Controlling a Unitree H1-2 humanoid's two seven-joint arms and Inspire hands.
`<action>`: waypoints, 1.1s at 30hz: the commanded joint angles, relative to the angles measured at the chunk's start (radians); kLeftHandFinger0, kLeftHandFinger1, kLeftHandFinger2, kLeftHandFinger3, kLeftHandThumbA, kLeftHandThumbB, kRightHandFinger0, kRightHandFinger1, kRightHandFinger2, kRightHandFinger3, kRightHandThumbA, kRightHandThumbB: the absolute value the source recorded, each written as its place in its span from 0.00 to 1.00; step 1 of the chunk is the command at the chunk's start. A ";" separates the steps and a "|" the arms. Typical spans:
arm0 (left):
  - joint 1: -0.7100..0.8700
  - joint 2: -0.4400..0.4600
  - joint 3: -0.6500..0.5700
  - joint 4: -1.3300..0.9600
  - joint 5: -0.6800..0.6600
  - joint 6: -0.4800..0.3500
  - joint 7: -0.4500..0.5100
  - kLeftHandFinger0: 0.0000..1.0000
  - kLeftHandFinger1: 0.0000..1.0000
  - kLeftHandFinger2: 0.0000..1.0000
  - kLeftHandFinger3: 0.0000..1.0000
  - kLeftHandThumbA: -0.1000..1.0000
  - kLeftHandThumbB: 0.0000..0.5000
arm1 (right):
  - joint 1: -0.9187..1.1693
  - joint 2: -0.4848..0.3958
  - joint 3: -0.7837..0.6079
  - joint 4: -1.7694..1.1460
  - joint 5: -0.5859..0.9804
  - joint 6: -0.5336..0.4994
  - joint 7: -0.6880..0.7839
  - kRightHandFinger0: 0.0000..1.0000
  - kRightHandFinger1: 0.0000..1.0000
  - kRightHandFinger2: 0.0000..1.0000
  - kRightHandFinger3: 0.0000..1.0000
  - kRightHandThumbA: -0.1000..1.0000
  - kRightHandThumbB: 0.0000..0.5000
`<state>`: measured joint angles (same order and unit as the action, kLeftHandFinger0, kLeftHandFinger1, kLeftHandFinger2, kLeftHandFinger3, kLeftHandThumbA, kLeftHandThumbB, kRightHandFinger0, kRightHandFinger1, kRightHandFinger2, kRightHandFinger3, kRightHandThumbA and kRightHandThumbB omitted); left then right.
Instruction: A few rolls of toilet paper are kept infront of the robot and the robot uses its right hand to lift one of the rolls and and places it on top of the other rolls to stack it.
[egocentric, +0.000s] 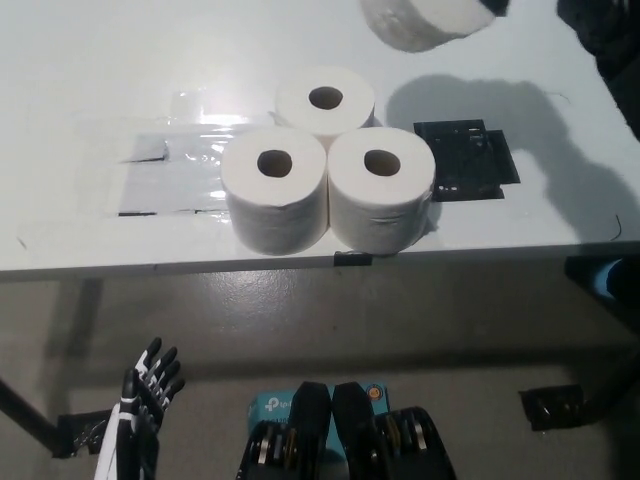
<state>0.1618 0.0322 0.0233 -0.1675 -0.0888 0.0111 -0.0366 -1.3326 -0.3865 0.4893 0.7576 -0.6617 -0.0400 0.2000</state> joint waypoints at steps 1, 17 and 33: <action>0.006 0.003 0.000 -0.038 -0.002 -0.021 -0.006 1.00 1.00 1.00 1.00 1.00 0.00 | -0.073 0.008 0.011 -0.053 -0.023 0.003 0.058 0.00 0.17 0.42 0.20 0.51 0.30; 0.008 0.009 0.000 -0.037 -0.003 -0.023 -0.009 1.00 1.00 1.00 1.00 1.00 0.00 | -0.051 0.079 0.062 0.010 -0.040 -0.015 0.106 0.00 0.11 0.38 0.26 0.46 0.27; 0.009 0.022 -0.012 -0.032 0.028 -0.030 -0.010 1.00 1.00 1.00 1.00 1.00 0.00 | -0.068 0.133 0.071 0.072 -0.045 -0.009 0.129 0.00 0.00 0.01 0.29 0.48 0.26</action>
<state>0.1656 0.0403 0.0166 -0.1692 -0.0801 0.0107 -0.0369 -1.3210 -0.2640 0.5668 0.8381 -0.6981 -0.0502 0.3260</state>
